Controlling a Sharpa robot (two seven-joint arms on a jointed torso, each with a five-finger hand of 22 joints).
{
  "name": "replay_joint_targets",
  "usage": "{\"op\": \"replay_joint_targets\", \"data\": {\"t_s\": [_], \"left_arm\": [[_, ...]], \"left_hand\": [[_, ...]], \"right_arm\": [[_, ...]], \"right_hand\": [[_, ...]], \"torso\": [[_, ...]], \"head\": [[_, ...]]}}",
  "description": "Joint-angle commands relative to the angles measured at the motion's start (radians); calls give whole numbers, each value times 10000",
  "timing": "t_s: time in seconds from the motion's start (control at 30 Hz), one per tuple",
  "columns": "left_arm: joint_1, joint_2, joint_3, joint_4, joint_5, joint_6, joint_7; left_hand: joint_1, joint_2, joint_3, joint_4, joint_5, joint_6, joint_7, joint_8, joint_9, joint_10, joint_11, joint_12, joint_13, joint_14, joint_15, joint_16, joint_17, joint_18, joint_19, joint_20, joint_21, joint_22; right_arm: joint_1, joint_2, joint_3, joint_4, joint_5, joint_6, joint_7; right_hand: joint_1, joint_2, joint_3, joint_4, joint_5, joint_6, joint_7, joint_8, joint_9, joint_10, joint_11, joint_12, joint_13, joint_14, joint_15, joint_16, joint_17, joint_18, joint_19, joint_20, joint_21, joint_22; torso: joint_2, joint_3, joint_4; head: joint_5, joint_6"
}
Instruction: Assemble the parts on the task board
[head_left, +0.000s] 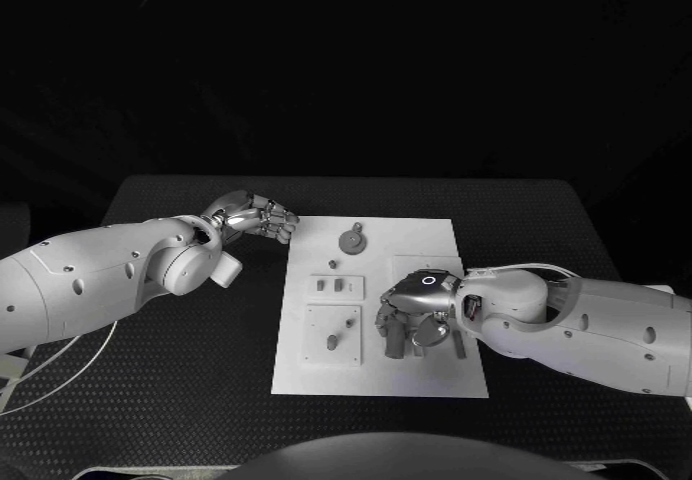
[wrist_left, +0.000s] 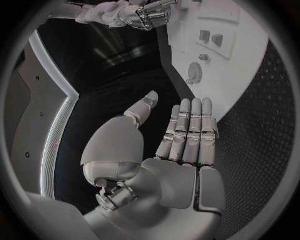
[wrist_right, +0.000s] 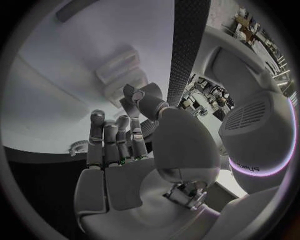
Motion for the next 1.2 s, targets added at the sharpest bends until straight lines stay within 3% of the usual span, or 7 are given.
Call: {"op": "replay_joint_targets", "data": {"t_s": [0.03,0.37,0.7,1.2], "left_arm": [[1,8,5,13,13,136,71],[-2,5,6,23,12,148,75],[-6,5,6,13,10,165,60],[-10,-1,6,32,10,186,45]], "left_hand": [[-38,-47,3,51,5,-60,2,-48,-16,-100,-1,24,-14,-58,27,-4,-10,195,-72,1,-17,15],[-37,-47,3,53,5,-64,4,-48,-16,-104,0,28,-19,-60,28,-3,-11,196,-74,1,-16,15],[-36,-46,3,54,5,-68,5,-47,-16,-108,1,31,-24,-62,29,-1,-12,196,-76,2,-16,16],[-37,-50,0,55,5,-73,7,-46,-15,-113,3,34,-31,-65,30,0,-14,196,-79,4,-16,18]], "right_arm": [[-67,40,-4,-28,-455,-83,-41],[-122,123,-4,-184,-775,-243,-68],[-138,160,-3,-251,-1055,-819,-41],[-140,310,-3,-448,-1012,-765,64]], "right_hand": [[35,100,20,18,25,876,790,69,35,20,-26,36,-15,-73,-8,29,-13,-9,-69,30,-21,92],[37,86,15,16,25,891,786,68,35,13,-26,35,-39,-93,-7,24,-35,-9,-89,35,-35,88],[45,71,13,15,25,907,783,69,35,11,-27,37,-57,-96,-7,30,-49,-9,-93,36,-39,85],[336,-60,275,10,39,781,820,-82,-44,-123,4,47,-207,-273,27,23,-189,-9,-249,99,-157,53]], "torso": [[1,-11,-1],[-6,-10,-5],[-5,-8,-1],[-3,-10,1]], "head": [[4,-22],[10,-28],[7,-15],[17,-6]]}}
